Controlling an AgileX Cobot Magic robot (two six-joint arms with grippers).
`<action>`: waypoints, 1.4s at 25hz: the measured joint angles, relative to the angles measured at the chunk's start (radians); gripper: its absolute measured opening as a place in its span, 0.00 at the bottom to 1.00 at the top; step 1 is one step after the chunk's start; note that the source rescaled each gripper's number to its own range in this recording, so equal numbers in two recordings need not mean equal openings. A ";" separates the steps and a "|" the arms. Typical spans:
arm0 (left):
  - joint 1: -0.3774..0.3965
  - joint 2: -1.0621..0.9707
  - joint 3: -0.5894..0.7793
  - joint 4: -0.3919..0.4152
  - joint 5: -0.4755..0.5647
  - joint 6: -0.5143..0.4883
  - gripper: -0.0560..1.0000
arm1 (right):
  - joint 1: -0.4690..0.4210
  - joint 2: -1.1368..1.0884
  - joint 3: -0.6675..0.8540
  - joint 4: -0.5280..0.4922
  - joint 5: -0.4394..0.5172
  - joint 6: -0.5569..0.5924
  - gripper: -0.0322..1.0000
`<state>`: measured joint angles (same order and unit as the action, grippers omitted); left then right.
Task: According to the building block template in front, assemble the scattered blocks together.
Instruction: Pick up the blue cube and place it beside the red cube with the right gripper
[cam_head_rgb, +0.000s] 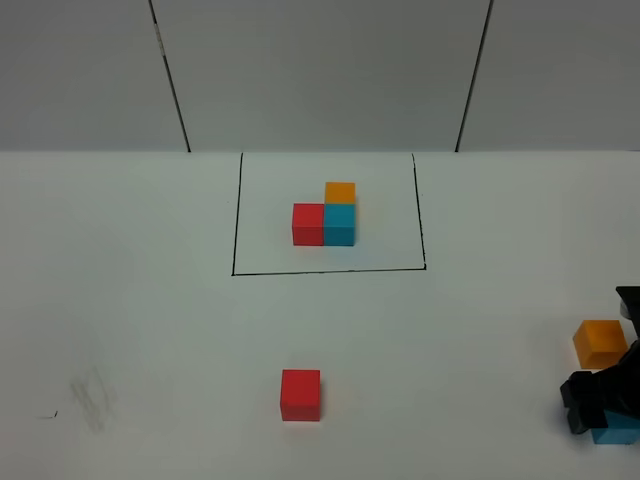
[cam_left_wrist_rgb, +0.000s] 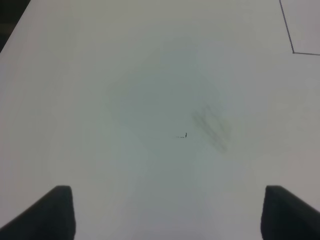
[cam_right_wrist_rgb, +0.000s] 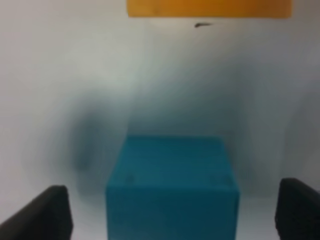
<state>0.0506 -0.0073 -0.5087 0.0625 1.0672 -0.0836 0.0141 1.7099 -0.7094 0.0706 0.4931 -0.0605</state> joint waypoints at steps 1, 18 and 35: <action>0.000 0.000 0.000 0.000 0.000 0.000 0.99 | 0.000 0.004 0.000 0.003 -0.004 -0.006 0.70; 0.000 0.000 0.000 0.000 0.000 0.000 0.99 | 0.030 -0.003 -0.026 0.117 0.083 -0.068 0.26; 0.000 0.000 0.000 0.000 0.000 0.000 0.99 | 0.670 -0.268 -0.124 -0.036 0.375 -0.448 0.26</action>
<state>0.0506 -0.0073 -0.5087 0.0625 1.0672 -0.0836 0.6837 1.4417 -0.8339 0.0343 0.8680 -0.5086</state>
